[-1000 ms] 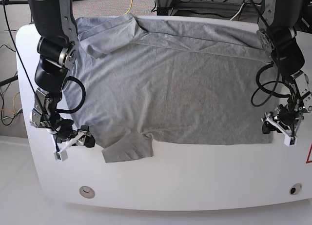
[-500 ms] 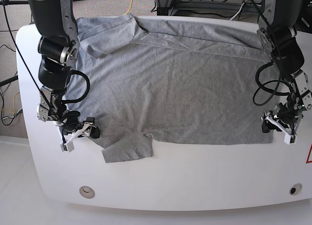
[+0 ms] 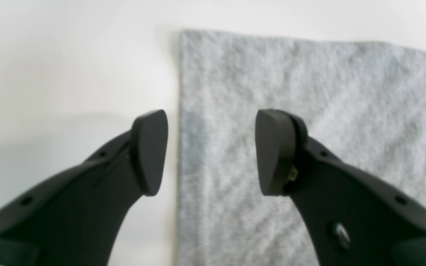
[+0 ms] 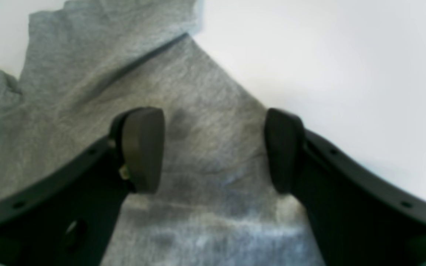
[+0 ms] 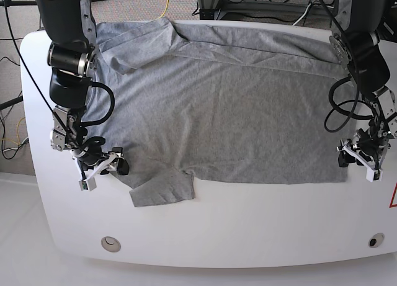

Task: Fold the T-shirt properly
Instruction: 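Lower both grippers onto the hem corners and close the right gripper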

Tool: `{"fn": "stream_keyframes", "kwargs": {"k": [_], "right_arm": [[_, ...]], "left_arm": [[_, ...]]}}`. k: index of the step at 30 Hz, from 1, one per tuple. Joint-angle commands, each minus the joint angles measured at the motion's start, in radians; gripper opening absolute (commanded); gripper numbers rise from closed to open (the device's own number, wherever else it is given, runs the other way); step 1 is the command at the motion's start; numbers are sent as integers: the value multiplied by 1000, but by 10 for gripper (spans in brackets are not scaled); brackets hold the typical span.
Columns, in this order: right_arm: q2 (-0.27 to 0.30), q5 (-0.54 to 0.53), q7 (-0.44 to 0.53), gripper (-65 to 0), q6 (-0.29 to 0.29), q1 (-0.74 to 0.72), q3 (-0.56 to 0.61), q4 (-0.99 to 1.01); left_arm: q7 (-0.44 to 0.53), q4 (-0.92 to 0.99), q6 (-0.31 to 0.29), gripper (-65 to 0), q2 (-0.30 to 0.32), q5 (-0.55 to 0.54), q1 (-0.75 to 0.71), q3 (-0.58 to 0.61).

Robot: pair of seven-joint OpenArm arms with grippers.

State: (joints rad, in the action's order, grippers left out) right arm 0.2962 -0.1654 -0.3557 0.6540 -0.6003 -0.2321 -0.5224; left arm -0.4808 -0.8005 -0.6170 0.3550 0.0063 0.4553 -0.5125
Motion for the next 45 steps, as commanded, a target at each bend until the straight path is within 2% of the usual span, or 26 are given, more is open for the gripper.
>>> {"fn": "stream_keyframes", "kwargs": {"k": [1,10,20,30,45], "right_arm": [[9,-5,-8,-239,-16,5,27,-7],[4,8,-8,-240,-59,15,38,3],[7,22,-25,-251,-53,4,11,6],[11,18,-22,-308,-30,3,18,-1],[9,4,7,-277,-30,7,22,-22]], "left_arm": [[15,-13,-3,-289,27,-13,23,-2],[11,-7,-4,-288,22,-4,19,-7],[11,-7,4,-282,25,3,5,3],[15,-5,21,-285,41,4,14,32],[13,-4,18,-286,39,8,14,21]]}}
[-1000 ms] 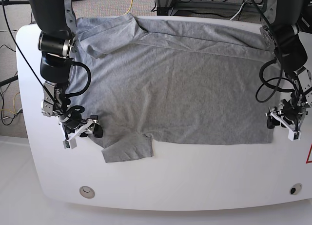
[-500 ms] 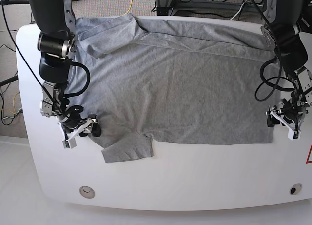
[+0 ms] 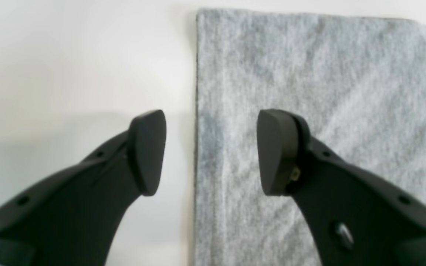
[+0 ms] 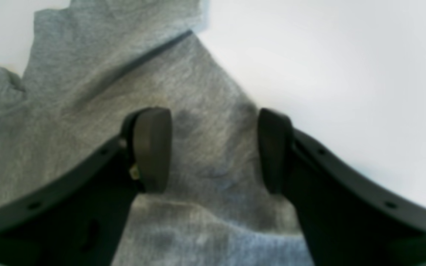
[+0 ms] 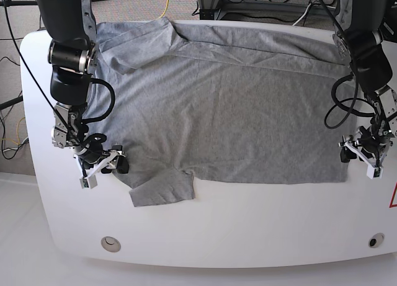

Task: Fold the T-shirt properly
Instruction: 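Lower both grippers onto the hem corners and close the right gripper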

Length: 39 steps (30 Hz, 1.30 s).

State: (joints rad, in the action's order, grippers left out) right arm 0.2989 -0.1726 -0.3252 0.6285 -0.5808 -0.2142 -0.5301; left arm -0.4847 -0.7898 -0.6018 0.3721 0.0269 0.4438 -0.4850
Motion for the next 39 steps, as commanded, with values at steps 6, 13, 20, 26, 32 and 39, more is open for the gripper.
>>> {"fn": "stream_keyframes", "kwargs": {"k": [6,13,20,26,32,39], "right_arm": [[3,9,-23,-272,-6,-7,5,-15],[-6,3,-36,-304,-5,-6,-9,-16],[-23,5,-32,-370,-1,-3,-10,-23],[-41,13,-33,-495,5,-4,-7,-23],[-47,11,-30,-619,8,-7,-11,-24],[-39,16,-21,-650,16,-4,-14,-27]], "left_arm": [[14,-16,4,-286,22,-11,20,-11],[18,-10,10,-286,21,-7,3,-29],[30,-6,24,-288,24,-4,-7,-28],[32,-8,31,-289,20,-2,5,-19],[34,-6,28,-289,20,1,10,-21],[43,-10,32,-285,20,9,10,-23]]}}
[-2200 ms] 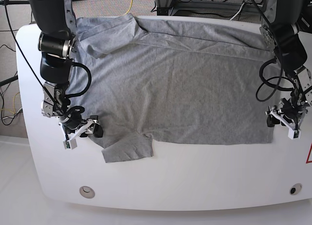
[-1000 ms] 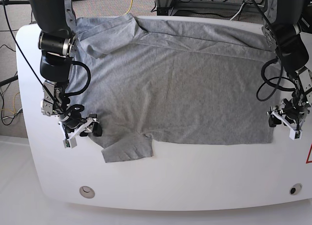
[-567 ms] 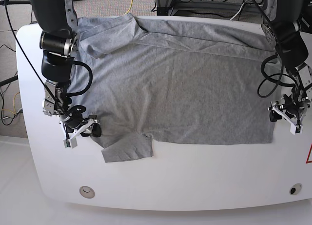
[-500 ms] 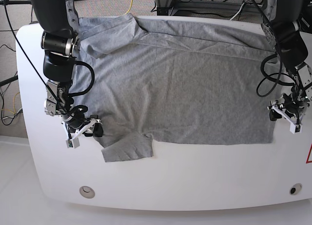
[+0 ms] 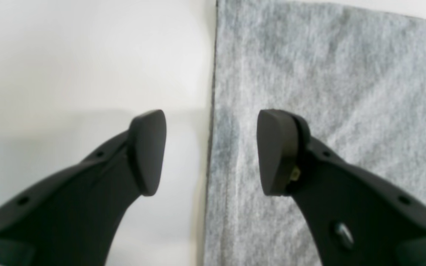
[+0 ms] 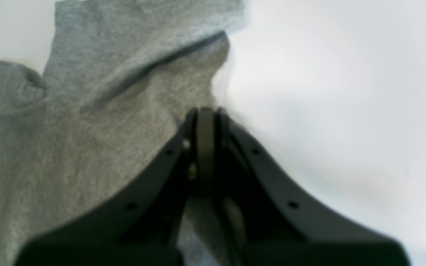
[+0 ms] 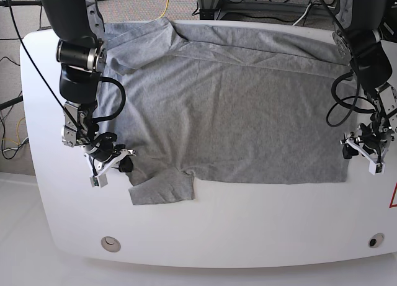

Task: Fold the T-shirt properly
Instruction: 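Lower both grippers onto the hem corners and close the right gripper, then close the left gripper on the hem corner beside it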

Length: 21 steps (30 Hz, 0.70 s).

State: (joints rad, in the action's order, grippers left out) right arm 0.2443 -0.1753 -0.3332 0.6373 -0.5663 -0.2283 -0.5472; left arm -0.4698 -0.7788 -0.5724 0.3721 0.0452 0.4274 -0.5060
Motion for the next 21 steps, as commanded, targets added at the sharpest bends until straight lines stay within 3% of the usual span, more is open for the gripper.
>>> {"fn": "stream_keyframes", "kwargs": {"k": [1,21], "right_arm": [[16,19,-13,-650,8,-19,0,-9],[14,18,-22,-650,12,-13,3,-18]], "left_arm": [[28,-22,4,-286,20,-9,28,-2],[47,-5,12,-284,-3,-9,41,-4]]}}
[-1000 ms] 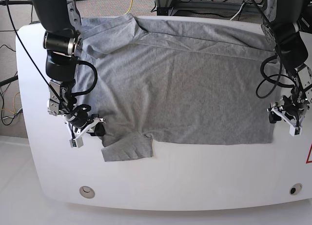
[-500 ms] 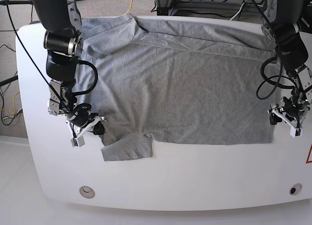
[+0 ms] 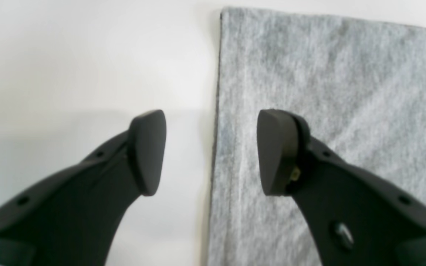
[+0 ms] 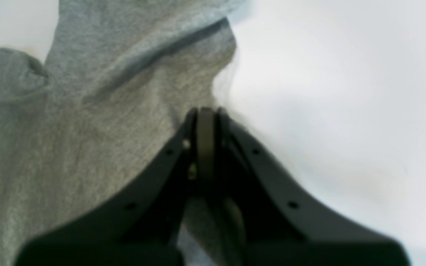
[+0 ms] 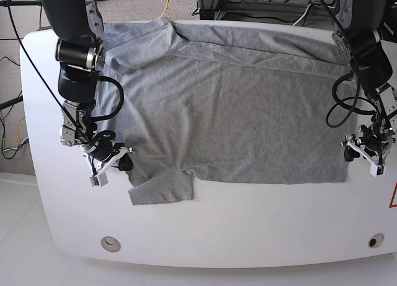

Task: Fold the T-shirt properly
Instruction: 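Close the left gripper on the hem corner beside it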

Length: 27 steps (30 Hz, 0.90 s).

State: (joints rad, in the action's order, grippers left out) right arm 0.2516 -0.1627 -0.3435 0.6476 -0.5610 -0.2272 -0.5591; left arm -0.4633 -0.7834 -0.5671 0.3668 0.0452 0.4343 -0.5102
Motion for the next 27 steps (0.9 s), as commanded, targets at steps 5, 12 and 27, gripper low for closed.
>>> {"fn": "stream_keyframes", "kwargs": {"k": [5,12,27], "right_arm": [[5,4,-13,-650,0,-19,4,-4],[4,11,-27,-650,3,-15,6,-5],[3,12,-39,-650,5,-11,7,-7]], "left_arm": [[39,19,19,-282,-9,-8,51,0],[35,47,40,-276,-22,-2,66,2],[69,187,46,-271,-17,-6,85,9]]}}
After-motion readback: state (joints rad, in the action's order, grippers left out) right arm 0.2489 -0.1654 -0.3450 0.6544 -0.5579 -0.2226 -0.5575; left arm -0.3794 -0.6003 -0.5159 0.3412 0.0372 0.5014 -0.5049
